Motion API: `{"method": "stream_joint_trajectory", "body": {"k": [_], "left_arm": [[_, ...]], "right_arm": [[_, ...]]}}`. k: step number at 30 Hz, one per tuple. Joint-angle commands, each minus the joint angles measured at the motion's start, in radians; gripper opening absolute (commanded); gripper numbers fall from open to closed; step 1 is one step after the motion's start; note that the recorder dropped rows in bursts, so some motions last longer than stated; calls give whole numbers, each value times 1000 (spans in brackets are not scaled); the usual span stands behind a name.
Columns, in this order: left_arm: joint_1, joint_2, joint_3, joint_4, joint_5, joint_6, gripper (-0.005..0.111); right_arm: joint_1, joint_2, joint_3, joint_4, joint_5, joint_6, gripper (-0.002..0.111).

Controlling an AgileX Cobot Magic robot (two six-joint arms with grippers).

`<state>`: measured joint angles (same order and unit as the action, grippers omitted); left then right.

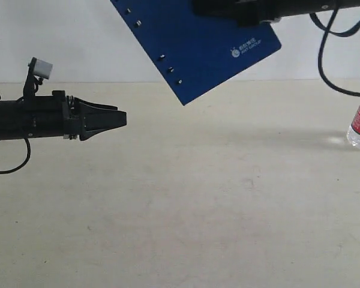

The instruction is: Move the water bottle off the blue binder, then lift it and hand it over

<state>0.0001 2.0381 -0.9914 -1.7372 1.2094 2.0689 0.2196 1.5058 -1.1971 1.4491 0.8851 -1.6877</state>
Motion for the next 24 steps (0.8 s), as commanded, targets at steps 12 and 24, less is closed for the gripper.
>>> {"method": "stream_joint_trajectory", "body": {"k": [12,24], "left_arm": [[7,-6,10,-7,12,-12,59],[15,-6,10,-7,12,-49,59]], "right_arm": [[0,-354,686,295,-300,-404,0],[0,-156,683,295,-443,-402,0]]}}
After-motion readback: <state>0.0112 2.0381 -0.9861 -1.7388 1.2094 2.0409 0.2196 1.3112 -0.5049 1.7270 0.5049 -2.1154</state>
